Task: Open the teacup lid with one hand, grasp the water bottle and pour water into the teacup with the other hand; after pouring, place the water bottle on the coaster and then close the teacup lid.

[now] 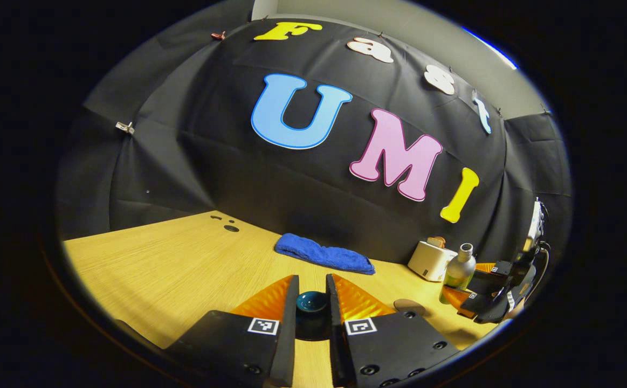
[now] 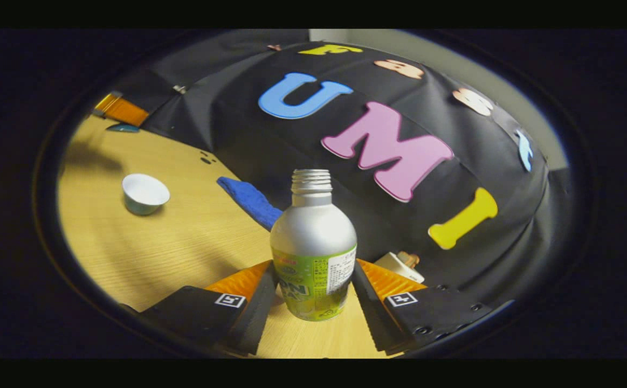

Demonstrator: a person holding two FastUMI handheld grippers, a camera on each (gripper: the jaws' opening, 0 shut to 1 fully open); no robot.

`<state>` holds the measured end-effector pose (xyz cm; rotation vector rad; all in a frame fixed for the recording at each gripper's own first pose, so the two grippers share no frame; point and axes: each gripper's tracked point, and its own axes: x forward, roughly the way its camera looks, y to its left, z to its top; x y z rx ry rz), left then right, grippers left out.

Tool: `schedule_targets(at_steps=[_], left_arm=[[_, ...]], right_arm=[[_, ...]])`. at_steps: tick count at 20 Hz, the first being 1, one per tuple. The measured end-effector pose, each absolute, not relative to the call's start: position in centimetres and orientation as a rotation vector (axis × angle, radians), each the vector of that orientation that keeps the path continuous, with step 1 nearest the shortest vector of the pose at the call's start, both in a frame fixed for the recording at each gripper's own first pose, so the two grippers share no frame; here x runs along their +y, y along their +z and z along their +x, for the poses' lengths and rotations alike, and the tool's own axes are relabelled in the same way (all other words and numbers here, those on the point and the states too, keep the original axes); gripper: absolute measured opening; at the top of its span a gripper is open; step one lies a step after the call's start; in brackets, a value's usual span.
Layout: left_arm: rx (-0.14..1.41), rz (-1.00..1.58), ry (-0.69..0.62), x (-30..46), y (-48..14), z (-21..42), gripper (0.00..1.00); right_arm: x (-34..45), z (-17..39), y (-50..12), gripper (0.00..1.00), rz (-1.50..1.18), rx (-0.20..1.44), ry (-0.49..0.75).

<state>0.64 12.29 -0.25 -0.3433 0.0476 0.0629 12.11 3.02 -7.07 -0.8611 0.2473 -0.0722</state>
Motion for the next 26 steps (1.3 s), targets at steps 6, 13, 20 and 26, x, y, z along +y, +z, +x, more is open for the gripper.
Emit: schedule_targets(at_steps=[6, 13, 20, 26], left_arm=[[0.05, -0.358, 0.069, 12.9, -0.5, 0.7, 0.3], [0.042, -0.372, 0.066, 13.4, -0.1, 0.4, 0.3], [0.058, -0.373, 0.067, 13.8, -0.3, 0.4, 0.3], [0.056, -0.375, 0.067, 13.7, -0.3, 0.5, 0.3]], right_arm=[[5.9, 13.2, -8.0, 0.79, -1.177, 0.225, -0.011], [8.5, 16.8, -7.5, 0.79, -1.49, 0.196, 0.048], [9.8, 17.3, -11.2, 0.8, -1.589, 0.227, 0.103], [10.7, 17.4, -12.0, 0.8, -1.686, 0.207, 0.137]])
